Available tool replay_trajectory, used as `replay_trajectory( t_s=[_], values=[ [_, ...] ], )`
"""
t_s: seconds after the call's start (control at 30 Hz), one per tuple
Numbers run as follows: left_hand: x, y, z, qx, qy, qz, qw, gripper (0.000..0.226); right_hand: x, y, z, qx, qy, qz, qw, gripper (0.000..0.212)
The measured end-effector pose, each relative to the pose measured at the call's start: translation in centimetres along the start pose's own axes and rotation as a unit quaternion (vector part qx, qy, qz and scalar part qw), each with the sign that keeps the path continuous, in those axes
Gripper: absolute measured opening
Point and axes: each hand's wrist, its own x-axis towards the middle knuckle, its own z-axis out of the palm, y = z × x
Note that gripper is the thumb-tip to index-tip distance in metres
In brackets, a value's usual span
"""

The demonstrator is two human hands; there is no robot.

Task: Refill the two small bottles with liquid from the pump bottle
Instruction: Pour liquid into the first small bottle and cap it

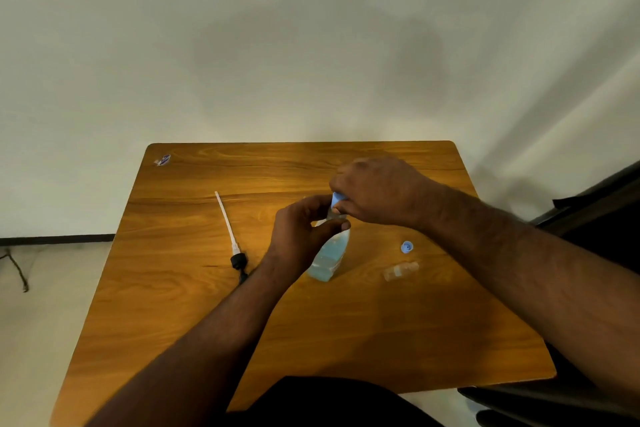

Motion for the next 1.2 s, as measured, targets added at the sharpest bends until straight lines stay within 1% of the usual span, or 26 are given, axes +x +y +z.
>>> replay_trajectory(
  t_s=[0.1,0.23,0.33,0.47,0.53,0.67,0.77,0.93,1.07,1.2],
  values=[
    [-0.3,0.0,0.1,0.018,0.012,0.02,1.0,0.035,-0.5,-0.1,0.7,0.005,0.028,-0.017,0.999,0.03],
    [-0.7,0.3,0.3,0.025,0.027,0.052,0.998,0.034,-1.2,-0.6,1.8,0.017,0.088,-0.006,0.996,0.031],
    [-0.7,0.6,0.4,0.017,0.04,0.05,0.998,0.036,-1.8,-0.6,2.3,0.072,0.129,0.03,0.989,0.028],
    [0.0,2.4,1.8,-0.005,0.048,0.045,0.998,0.038,-3.1,0.9,2.2,0.182,0.189,0.085,0.961,0.022],
    [0.6,3.7,3.1,0.008,0.041,0.048,0.998,0.046,-4.0,2.2,2.0,0.236,0.213,0.116,0.941,0.021],
    [2.7,5.1,6.5,0.058,-0.015,0.031,0.998,0.076,-5.9,6.7,2.5,0.285,0.243,0.176,0.91,0.019],
    [4.4,5.6,9.9,0.095,-0.034,0.002,0.995,0.082,-7.5,11.0,4.3,0.292,0.234,0.218,0.901,0.019],
    [5.8,2.5,15.7,0.165,-0.108,-0.064,0.978,0.08,-10.1,15.6,10.4,0.276,0.158,0.247,0.915,0.019],
    [5.2,-1.7,19.4,0.189,-0.161,-0.142,0.958,0.081,-11.7,17.7,15.6,0.271,0.09,0.262,0.922,0.019],
    [3.6,-4.8,21.7,0.228,-0.18,-0.193,0.937,0.083,-12.7,18.4,19.4,0.266,0.054,0.256,0.928,0.021]
  ],
)
